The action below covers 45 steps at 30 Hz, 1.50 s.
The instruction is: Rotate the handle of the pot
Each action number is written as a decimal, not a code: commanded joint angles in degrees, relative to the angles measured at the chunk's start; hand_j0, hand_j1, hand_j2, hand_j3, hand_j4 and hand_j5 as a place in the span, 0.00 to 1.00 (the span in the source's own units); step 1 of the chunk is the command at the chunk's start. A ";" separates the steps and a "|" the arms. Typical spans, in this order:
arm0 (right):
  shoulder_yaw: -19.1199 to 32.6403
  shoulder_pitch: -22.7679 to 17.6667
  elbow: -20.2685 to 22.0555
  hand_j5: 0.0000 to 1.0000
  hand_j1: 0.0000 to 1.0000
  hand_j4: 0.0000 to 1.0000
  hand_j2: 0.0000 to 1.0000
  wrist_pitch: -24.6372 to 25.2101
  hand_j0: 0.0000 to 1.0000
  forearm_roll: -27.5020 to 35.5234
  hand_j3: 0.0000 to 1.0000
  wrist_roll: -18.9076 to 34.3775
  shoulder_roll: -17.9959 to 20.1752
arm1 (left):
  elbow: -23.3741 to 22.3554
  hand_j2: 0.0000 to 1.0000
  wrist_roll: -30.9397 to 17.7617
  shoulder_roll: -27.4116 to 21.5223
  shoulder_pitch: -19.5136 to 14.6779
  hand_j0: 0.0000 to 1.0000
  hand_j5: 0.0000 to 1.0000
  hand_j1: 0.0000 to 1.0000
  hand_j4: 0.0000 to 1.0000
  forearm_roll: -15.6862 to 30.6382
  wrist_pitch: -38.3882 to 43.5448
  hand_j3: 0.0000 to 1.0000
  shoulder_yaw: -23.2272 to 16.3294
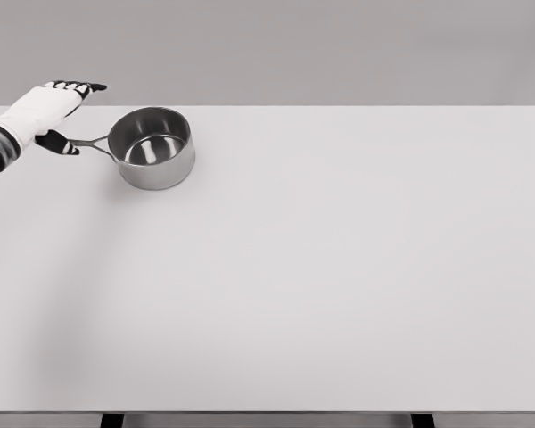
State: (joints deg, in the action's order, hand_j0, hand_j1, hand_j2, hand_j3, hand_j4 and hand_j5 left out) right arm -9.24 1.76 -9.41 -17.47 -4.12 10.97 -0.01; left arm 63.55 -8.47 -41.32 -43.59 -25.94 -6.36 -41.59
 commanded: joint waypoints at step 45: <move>0.01 0.00 0.00 1.00 1.00 1.00 1.00 0.07 1.00 -0.01 1.00 0.02 0.01 | -14.42 1.00 -1.29 3.35 -6.85 1.00 1.00 1.00 1.00 -9.48 -14.03 1.00 -1.82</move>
State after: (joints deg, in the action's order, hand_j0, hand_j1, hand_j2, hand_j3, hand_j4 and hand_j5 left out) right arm -9.24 1.76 -9.41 -17.46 -4.12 10.97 -0.01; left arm 50.63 -9.67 -38.81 -50.98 -35.94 -20.41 -43.34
